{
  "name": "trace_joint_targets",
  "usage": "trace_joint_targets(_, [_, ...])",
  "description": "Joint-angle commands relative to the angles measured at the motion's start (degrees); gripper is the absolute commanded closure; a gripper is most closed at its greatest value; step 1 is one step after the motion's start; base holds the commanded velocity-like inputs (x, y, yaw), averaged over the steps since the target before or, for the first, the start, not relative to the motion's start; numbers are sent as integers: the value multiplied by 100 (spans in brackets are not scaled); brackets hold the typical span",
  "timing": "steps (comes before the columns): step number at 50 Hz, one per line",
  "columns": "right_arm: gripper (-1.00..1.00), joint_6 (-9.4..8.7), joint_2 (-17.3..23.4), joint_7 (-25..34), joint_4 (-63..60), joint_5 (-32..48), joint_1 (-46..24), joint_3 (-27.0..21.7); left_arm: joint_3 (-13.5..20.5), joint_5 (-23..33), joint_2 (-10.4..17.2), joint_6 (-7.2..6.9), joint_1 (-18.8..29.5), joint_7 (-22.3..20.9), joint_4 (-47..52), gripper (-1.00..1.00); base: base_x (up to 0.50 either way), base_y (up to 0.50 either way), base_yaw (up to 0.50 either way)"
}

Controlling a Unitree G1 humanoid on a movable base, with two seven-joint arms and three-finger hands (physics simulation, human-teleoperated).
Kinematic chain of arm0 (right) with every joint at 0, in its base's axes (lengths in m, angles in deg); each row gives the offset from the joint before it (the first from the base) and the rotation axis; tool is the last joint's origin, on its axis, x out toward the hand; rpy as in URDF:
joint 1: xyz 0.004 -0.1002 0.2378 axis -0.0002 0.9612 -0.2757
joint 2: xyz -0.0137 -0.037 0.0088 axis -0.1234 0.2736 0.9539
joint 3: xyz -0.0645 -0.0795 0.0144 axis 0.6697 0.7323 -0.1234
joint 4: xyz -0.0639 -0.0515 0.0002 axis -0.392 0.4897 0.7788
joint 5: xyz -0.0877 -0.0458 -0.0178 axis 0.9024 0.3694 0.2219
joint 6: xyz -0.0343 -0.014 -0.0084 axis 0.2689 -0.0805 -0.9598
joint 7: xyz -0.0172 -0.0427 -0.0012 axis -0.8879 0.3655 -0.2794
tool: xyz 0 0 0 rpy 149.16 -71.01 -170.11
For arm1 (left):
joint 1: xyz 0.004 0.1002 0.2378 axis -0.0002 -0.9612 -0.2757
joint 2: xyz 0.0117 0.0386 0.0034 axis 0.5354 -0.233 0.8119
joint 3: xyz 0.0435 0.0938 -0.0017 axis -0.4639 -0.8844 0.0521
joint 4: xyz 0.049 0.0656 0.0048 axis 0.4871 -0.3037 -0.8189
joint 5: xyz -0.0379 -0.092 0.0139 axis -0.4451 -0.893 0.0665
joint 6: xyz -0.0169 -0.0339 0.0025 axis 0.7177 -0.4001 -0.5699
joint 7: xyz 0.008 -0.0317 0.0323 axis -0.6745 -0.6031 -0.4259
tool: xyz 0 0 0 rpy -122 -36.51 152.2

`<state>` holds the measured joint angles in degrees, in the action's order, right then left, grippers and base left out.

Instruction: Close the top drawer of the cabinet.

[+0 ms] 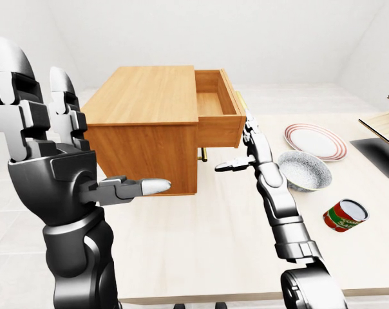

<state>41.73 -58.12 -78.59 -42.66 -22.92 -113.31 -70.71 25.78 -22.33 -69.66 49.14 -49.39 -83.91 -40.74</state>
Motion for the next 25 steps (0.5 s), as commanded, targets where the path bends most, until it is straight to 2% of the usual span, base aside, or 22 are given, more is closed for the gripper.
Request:
trace_joint_targets(1, [-100,0,-47,-2,41,36,-56,27,6,-3,-1,0,1,4,6,-100,0,0,0])
trace_joint_targets(15, [-100,0,-123,-10,921,-40,-392,49,6,-14,-1,0,-4,7,-4,-100,0,0,0])
trace_joint_targets(25, [-100,0,-148,10,1032,-57,-445,85,3,-10,-2,0,-11,16,39,-100,0,0,0])
